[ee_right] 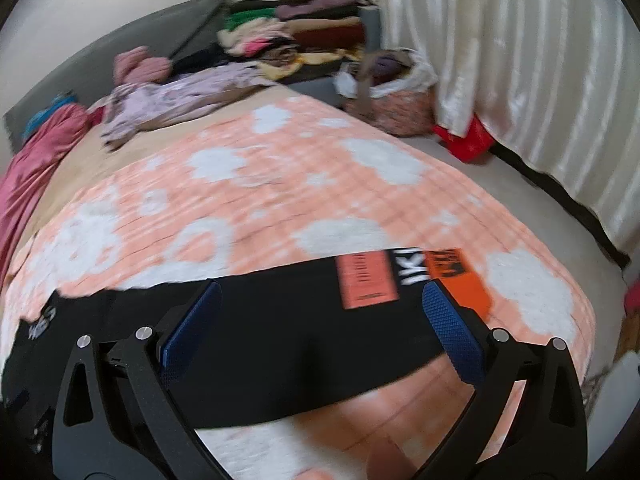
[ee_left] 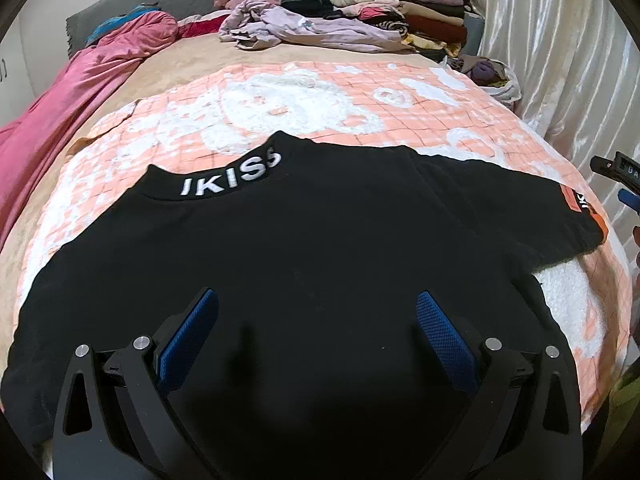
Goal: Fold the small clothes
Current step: 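Move the right tool toward the orange cuff of the sleeve nearest it, then close the right tool on the orange sleeve cuff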
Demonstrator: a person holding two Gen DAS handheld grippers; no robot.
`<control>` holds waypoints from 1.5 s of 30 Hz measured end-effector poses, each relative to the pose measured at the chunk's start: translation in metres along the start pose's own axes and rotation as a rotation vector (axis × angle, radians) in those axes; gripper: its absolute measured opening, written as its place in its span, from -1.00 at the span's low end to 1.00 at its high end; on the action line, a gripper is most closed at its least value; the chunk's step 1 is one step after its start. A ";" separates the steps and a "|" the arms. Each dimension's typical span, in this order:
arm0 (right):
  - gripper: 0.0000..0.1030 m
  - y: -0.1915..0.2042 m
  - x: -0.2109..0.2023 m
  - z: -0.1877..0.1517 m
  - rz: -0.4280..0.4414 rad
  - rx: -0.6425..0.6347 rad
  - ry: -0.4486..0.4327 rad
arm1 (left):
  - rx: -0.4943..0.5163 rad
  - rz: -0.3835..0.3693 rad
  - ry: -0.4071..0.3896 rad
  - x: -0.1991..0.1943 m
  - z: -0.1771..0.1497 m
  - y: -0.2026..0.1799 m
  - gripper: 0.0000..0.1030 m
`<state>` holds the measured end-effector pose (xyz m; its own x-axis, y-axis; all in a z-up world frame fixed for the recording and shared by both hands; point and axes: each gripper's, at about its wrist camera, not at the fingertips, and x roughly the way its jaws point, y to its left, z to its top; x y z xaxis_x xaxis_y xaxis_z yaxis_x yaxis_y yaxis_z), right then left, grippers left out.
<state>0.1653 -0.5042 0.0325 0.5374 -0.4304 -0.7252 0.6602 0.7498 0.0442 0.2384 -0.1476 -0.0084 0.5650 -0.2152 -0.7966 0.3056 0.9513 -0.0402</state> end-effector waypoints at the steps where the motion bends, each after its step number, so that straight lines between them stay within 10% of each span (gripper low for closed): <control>1: 0.84 -0.007 0.003 0.001 -0.011 0.015 0.006 | 0.003 0.000 -0.003 0.001 -0.001 -0.001 0.92; 17: 0.74 -0.102 0.050 -0.009 -0.049 0.325 0.151 | 0.022 0.027 0.015 0.021 -0.014 -0.001 0.92; 23: 0.08 -0.110 0.068 -0.014 0.008 0.366 0.208 | 0.024 0.021 0.017 0.022 -0.016 0.000 0.92; 27: -0.93 -0.117 0.067 -0.017 0.090 0.422 0.196 | 0.024 0.023 0.014 0.023 -0.017 0.000 0.92; 45: -0.96 0.047 -0.035 -0.011 0.632 0.016 -0.002 | -0.076 0.007 -0.053 -0.013 -0.004 0.034 0.92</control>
<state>0.1717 -0.4485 0.0526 0.8272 0.0918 -0.5544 0.2231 0.8518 0.4740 0.2380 -0.1116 -0.0015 0.6075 -0.2184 -0.7637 0.2441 0.9663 -0.0822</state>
